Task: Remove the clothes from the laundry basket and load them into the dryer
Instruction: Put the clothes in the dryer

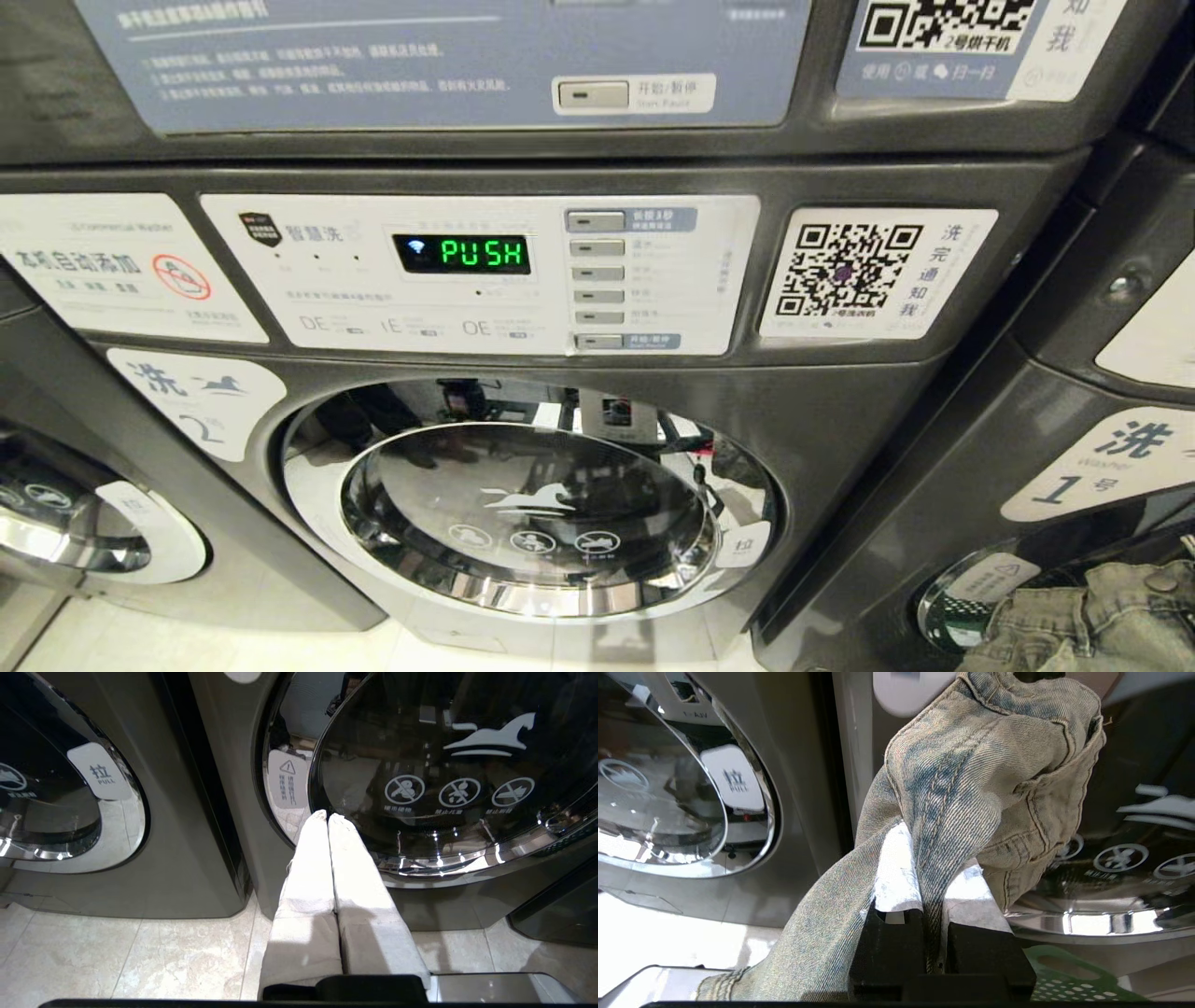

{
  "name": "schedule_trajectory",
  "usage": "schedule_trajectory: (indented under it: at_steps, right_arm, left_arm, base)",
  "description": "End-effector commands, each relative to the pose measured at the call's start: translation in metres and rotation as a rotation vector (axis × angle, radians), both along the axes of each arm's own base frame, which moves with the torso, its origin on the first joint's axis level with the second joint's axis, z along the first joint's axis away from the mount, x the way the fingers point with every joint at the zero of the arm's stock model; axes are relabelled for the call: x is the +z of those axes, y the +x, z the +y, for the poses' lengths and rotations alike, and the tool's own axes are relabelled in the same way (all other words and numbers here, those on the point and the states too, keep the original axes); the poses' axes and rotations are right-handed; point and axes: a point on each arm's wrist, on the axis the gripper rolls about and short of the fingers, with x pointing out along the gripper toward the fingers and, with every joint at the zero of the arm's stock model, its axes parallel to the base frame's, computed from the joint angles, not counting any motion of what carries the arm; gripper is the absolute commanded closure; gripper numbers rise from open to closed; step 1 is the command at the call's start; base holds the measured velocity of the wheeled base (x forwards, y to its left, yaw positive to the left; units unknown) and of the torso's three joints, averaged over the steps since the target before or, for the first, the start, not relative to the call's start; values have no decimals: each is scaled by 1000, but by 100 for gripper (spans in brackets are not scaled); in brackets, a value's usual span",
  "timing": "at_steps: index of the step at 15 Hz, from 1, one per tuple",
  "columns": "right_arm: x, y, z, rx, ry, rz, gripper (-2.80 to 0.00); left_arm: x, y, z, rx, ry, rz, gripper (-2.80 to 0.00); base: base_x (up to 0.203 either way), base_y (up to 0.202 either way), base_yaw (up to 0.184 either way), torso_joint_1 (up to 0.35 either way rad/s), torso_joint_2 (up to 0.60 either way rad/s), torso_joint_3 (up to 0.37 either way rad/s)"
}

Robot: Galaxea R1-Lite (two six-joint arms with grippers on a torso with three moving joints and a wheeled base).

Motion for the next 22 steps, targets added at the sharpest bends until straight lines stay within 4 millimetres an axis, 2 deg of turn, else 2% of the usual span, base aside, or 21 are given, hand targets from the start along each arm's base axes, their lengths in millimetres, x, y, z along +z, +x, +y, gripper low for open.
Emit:
schedule_trajectory:
  at_steps: [1,22]
  right_arm:
    - [0,0,0,0,1,2,0]
    - [0,0,0,0,1,0,0]
  left_arm:
    - [0,0,0,0,0,0,0]
    - [0,0,0,0,-1,0,0]
  base:
    - [0,0,0,225,-478,-261]
    - [0,0,0,255,-534,-281]
